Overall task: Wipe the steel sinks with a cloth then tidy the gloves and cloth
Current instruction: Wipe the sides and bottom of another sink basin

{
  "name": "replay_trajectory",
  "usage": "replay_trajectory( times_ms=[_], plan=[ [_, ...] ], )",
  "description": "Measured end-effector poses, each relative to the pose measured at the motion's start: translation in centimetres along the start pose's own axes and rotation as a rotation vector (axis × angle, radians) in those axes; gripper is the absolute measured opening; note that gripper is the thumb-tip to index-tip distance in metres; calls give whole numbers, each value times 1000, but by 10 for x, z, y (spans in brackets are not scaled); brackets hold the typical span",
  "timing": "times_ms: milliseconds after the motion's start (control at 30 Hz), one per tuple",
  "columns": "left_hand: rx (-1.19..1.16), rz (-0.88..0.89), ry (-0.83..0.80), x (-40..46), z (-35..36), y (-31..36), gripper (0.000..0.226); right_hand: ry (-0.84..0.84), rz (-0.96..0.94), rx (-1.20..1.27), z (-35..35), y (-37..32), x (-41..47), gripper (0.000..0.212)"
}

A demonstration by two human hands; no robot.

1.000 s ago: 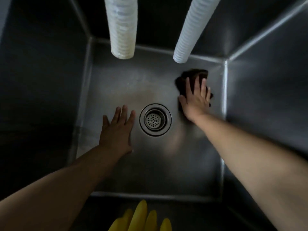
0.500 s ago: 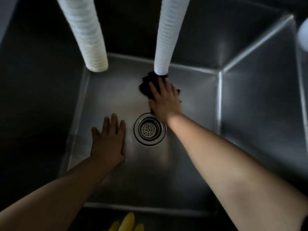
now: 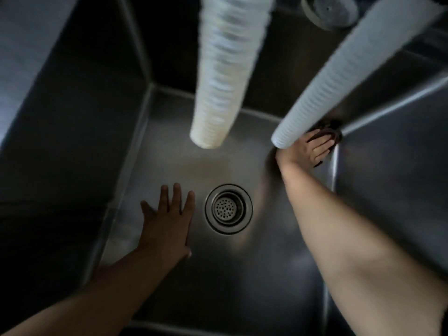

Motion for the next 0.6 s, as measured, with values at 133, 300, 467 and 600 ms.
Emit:
replay_trajectory(
  times_ms=[133, 300, 467, 600],
  plan=[
    [-34, -2, -18, 2, 0, 0, 129, 1, -8, 135, 17, -35, -30, 59],
    [-54, -6, -22, 3, 2, -1, 128, -198, -346, 187, 57, -113, -86, 61],
    [-66, 1, -17, 3, 3, -1, 128, -171, -233, -48, 66, -138, -93, 61],
    [-47, -6, -26, 1, 1, 0, 127, -315, -505, -26, 93, -168, -135, 61]
  ],
)
Point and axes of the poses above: each hand's wrist, its own x-axis towards the middle knuckle, its own z-axis out of the palm, y = z × x, the point moved 8 cm from there along x, towards the middle knuckle, and after that the axes turned 1 degree about x, right-handed, at the moved point
